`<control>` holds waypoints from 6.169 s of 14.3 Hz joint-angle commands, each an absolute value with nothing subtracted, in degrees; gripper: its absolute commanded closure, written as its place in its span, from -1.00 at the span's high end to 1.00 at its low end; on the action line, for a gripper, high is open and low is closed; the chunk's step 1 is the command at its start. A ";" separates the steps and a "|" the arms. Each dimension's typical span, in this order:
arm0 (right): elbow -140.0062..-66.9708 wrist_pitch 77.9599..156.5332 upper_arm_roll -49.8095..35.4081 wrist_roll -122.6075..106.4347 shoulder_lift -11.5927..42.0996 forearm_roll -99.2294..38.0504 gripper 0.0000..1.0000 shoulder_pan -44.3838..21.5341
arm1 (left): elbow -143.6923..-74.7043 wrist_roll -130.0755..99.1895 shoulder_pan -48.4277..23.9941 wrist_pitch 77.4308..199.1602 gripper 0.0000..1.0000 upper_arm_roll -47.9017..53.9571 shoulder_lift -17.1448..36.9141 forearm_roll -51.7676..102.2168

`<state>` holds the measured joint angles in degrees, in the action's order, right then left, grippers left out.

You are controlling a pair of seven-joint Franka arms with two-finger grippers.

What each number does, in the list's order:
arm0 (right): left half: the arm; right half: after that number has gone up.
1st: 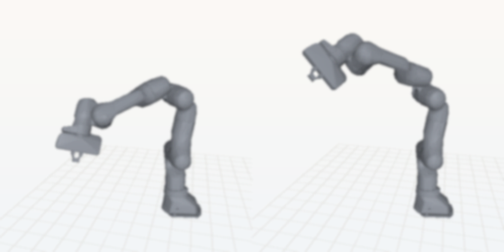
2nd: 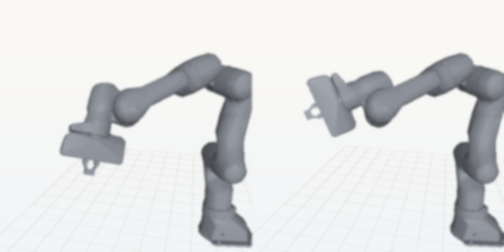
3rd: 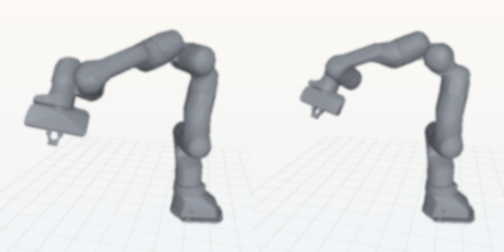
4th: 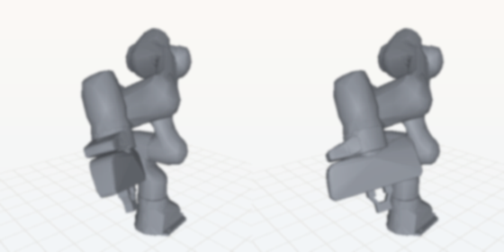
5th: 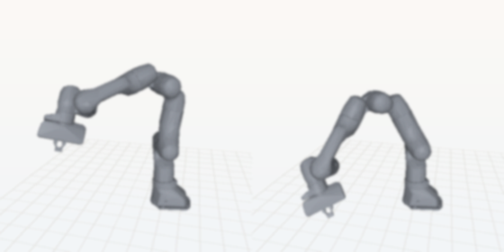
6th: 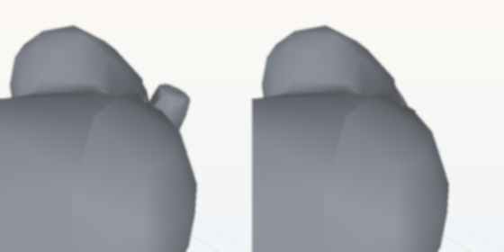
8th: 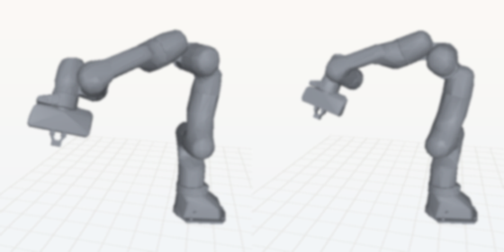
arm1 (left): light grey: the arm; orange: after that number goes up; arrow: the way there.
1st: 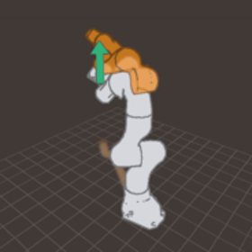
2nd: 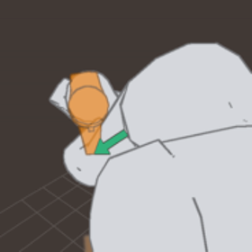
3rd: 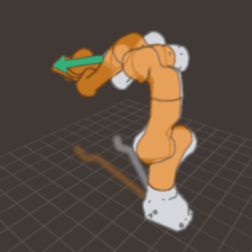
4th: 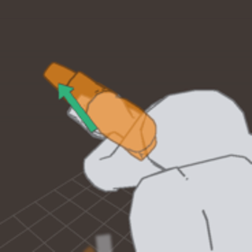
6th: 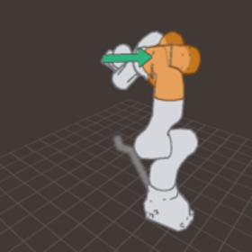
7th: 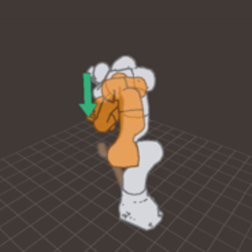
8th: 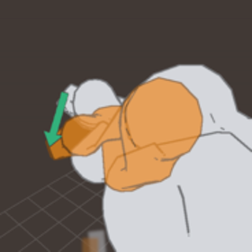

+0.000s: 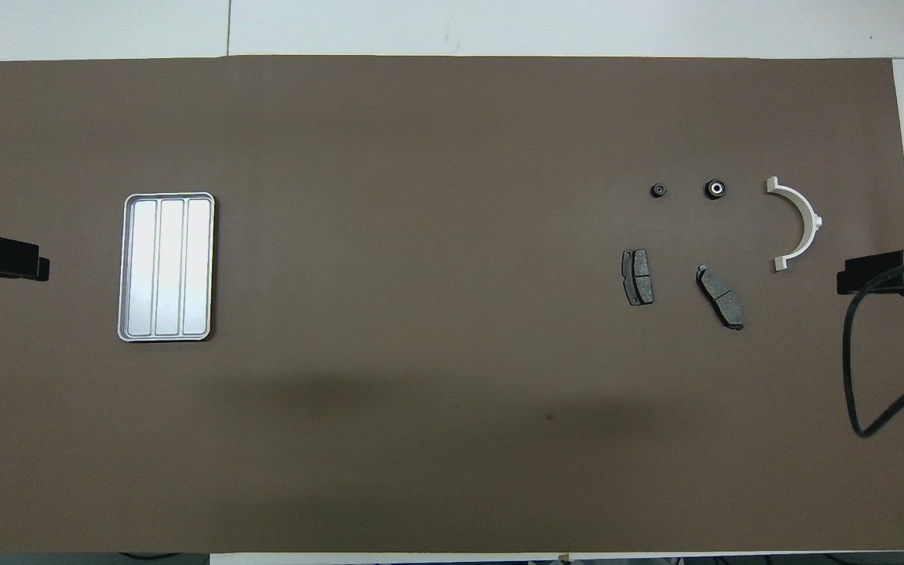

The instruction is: Pick bearing gear from pile to tray

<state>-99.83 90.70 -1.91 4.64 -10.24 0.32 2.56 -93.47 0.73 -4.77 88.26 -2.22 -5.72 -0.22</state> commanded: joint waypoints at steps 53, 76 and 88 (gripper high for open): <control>-89.47 126.12 -2.11 25.93 34.98 3.61 0.65 -3.78 | -95.10 1.14 -5.19 88.42 1.00 -2.55 -7.29 -0.18; -90.44 127.27 -2.11 25.58 34.89 3.69 -1.00 -3.08 | -95.10 1.23 -5.19 88.42 1.00 -2.55 -7.38 -0.18; -84.29 99.24 -10.09 30.55 18.20 -1.13 -1.00 -4.22 | -95.10 1.14 -5.19 88.42 1.00 -2.55 -7.29 -0.18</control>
<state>-85.25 101.84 -7.63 26.55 19.42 1.32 -4.47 -93.48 0.73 -4.77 88.25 -2.22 -5.73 -0.22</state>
